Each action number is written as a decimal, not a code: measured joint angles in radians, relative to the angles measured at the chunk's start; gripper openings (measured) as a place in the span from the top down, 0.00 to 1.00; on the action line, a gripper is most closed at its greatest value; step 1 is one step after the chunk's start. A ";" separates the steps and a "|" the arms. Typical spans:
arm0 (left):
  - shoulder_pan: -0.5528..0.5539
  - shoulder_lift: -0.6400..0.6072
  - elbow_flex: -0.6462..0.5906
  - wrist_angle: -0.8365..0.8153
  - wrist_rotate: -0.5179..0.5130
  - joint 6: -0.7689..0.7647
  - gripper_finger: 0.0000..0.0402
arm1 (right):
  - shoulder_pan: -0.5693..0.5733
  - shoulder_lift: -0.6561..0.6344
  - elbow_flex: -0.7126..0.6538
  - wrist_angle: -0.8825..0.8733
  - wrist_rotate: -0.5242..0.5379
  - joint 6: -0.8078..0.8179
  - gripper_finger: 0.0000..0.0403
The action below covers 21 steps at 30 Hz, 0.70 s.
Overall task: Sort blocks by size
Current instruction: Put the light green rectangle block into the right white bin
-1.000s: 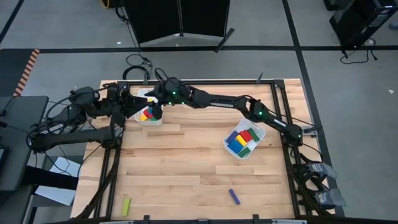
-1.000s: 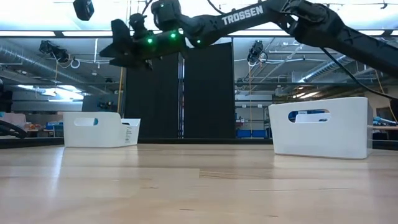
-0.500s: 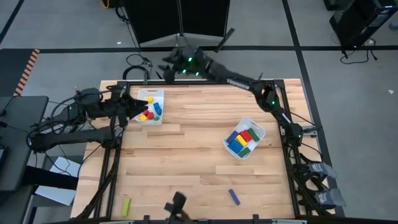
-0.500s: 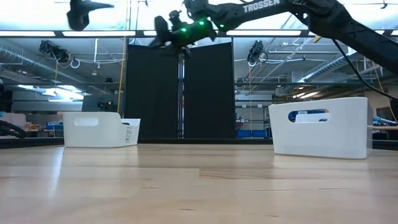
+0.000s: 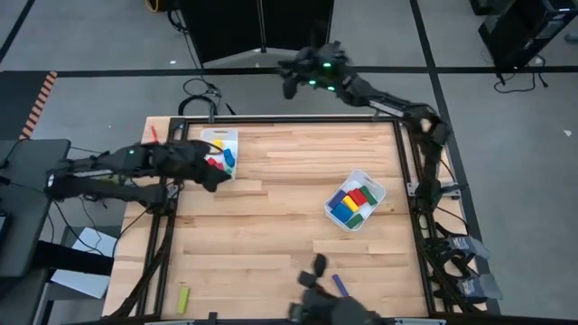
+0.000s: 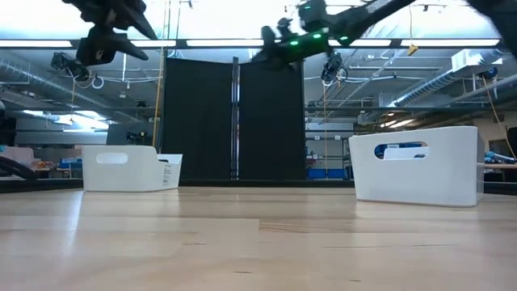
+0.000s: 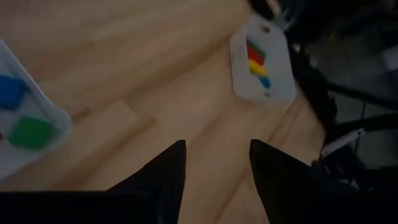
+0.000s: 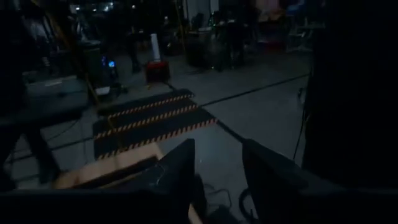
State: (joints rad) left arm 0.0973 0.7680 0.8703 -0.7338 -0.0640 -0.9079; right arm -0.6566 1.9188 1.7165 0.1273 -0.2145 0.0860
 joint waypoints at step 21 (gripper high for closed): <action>-0.610 0.510 0.071 0.012 0.210 -0.995 0.58 | -0.069 -0.569 -0.533 -0.024 -0.204 -0.202 0.68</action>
State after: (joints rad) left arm -0.5126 1.2783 0.9417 -0.7221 0.1463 -1.9025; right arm -0.7254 1.3499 1.1831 0.1037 -0.4181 -0.1159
